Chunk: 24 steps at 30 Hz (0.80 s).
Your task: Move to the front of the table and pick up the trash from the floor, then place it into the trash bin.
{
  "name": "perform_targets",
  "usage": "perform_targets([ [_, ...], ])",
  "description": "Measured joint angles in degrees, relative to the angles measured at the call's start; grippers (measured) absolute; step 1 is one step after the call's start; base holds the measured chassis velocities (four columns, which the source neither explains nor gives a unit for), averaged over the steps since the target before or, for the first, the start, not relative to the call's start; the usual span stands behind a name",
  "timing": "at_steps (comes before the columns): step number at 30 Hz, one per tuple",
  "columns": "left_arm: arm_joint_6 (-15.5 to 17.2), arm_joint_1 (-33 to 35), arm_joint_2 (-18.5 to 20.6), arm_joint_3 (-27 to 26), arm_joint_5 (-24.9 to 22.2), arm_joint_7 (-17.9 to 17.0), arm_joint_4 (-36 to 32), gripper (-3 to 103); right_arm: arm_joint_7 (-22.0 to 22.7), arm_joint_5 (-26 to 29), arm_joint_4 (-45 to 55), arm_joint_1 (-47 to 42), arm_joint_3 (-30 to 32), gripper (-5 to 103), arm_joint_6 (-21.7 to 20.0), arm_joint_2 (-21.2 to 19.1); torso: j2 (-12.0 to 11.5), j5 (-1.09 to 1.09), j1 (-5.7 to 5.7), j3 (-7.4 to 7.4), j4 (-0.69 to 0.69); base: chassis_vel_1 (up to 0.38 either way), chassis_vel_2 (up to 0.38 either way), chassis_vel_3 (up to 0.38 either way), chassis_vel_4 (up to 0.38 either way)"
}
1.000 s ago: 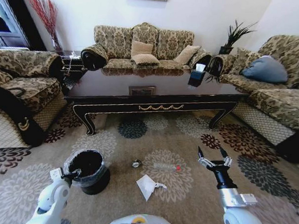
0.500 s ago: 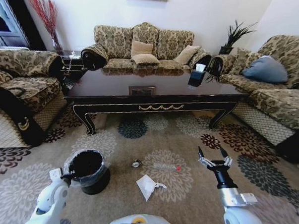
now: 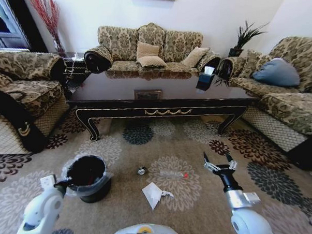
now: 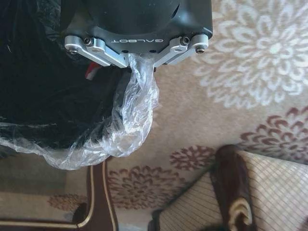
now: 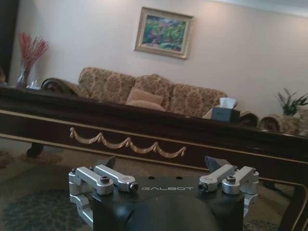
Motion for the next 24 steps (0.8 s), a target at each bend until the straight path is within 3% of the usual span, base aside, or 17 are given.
perform_targets([
  [6, 0.0, 4.2, -1.0, -4.1, -1.4, 0.0, -4.8, 2, -2.1, 0.7, -5.9, 5.9, -3.9, 100, -2.3, -3.2, 0.0, 0.02, 0.00, 0.00, 0.01, 0.000, 0.000, 0.000, 0.000],
  [10, -0.1, 8.5, -3.0, -6.6, -1.7, 0.0, -9.3, 2, -11.5, -0.1, -14.3, 11.6, -9.0, 100, -2.1, -6.2, 0.0, 0.01, 0.00, 0.00, 0.01, 0.000, 0.000, 0.000, 0.000],
  [11, -0.1, 8.5, -3.0, -6.6, -1.7, 0.0, -9.3, 2, -11.5, -0.1, -14.3, 11.6, -9.0, 100, -2.1, -6.2, 0.0, 0.01, 0.00, 0.00, 0.01, 0.000, 0.000, 0.000, 0.000],
  [16, -0.1, 11.8, -6.1, -6.7, -0.5, -0.1, -12.9, 2, -21.2, -4.9, -24.6, 17.8, -15.8, 100, 0.6, -7.0, 0.0, 0.02, 0.00, -0.01, -0.03, 0.000, 0.000, 0.000, 0.000],
  [19, -0.1, 12.5, -7.0, -6.4, 0.3, 0.0, -13.6, 2, -23.9, -7.3, -29.3, 21.8, -19.0, 100, 1.6, -6.3, 0.0, 0.00, 0.00, -0.01, -0.01, 0.000, 0.000, 0.000, 0.000],
  [24, -0.1, 13.0, -7.7, -6.6, 0.7, -0.1, -14.1, 2, -24.1, -8.8, -35.1, 27.9, -24.2, 100, 3.8, -5.3, 0.0, 0.02, 0.00, 0.00, 0.02, 0.000, 0.000, 0.000, 0.000],
])
